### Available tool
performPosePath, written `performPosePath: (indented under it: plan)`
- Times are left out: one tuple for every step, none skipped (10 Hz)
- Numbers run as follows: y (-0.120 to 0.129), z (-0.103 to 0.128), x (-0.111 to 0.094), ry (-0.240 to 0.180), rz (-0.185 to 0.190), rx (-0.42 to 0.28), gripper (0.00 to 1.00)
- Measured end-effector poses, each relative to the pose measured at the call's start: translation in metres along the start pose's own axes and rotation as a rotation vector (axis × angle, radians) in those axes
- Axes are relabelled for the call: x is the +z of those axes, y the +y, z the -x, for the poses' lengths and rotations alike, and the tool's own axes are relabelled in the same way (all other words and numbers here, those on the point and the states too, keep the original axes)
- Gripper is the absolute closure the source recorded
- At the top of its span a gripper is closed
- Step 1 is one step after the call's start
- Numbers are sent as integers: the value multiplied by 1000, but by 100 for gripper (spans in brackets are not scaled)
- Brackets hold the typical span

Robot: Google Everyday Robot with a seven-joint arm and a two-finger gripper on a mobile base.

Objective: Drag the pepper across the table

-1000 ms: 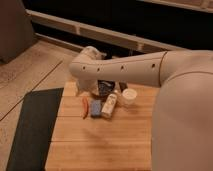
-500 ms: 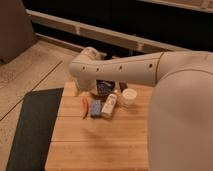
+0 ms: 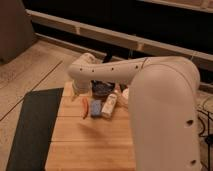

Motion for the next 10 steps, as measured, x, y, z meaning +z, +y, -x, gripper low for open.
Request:
performPosePath:
  plan:
    - [0, 2, 10, 20, 6, -13, 35]
    - [0, 4, 22, 45, 15, -25, 35]
    - [1, 4, 29, 60, 19, -31, 35]
    - [3, 4, 39, 82, 26, -39, 35]
    - [2, 4, 47, 101, 33, -36, 35]
    - [-1, 4, 55, 120, 37, -30, 35]
    - [-3, 4, 61, 133, 42, -27, 35]
    - [-2, 5, 67, 148, 47, -30, 35]
    - [2, 7, 74, 159, 59, -34, 35]
    - [2, 10, 80, 166, 69, -30, 35]
